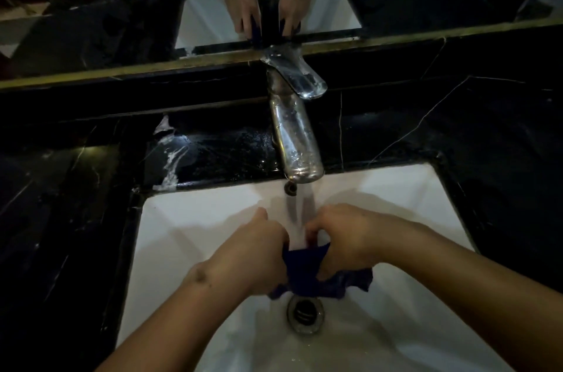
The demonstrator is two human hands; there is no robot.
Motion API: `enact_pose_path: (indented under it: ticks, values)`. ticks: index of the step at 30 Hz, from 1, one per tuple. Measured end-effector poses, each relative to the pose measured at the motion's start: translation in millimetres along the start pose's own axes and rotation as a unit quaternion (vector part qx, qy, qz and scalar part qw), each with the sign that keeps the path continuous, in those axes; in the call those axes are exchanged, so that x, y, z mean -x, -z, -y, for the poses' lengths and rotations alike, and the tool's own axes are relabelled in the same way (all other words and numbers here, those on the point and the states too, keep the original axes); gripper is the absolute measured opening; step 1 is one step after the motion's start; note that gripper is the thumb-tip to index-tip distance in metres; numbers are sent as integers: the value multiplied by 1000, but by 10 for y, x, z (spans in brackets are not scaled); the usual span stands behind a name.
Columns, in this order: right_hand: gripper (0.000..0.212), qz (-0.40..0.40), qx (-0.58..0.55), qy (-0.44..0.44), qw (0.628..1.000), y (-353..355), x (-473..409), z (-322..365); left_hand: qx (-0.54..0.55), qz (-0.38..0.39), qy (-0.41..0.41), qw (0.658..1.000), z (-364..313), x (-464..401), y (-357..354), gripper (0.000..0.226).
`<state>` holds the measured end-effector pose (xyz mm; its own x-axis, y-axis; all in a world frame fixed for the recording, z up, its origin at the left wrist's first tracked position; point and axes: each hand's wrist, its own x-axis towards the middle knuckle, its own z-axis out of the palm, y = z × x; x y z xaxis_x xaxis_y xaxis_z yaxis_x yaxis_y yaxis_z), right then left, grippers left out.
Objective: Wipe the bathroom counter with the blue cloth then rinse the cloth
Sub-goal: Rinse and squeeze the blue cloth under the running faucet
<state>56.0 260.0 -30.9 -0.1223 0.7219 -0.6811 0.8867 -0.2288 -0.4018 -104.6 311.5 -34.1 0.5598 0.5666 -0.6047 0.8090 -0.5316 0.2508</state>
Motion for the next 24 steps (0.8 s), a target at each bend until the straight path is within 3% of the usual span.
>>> enact_pose_path:
  ticks: [3,5,8,10,13,16,19,20,22,24]
  values:
    - [19,-11,-49,-8,999,114,-10,-143,55,16,-12,998,144,-84,129,15]
    - [18,-31,-84,2,996,147,-15,-261,227,38,-44,972,289,-80,178,14]
    - [15,-75,-223,59,970,157,26,-401,490,22,-66,869,395,-27,123,15]
    - [17,-107,-366,102,919,158,60,-453,624,-16,-48,780,407,-33,30,21]
    - [22,-130,-523,111,835,96,67,-436,723,-49,-35,689,381,-72,-66,25]
    - [22,-131,-602,113,779,0,22,-358,777,-74,-28,625,316,-110,-106,26]
    - [20,-132,-674,107,719,-42,-35,-285,844,-76,-12,530,299,-153,-156,39]
    - [19,-131,-690,106,704,-51,-48,-259,852,-72,-11,519,304,-157,-169,49]
    - [21,-125,-716,105,679,-56,-76,-211,839,-76,-2,540,307,-169,-183,57]
    - [26,-121,-738,97,656,-46,-102,-173,820,-103,17,563,303,-196,-188,48]
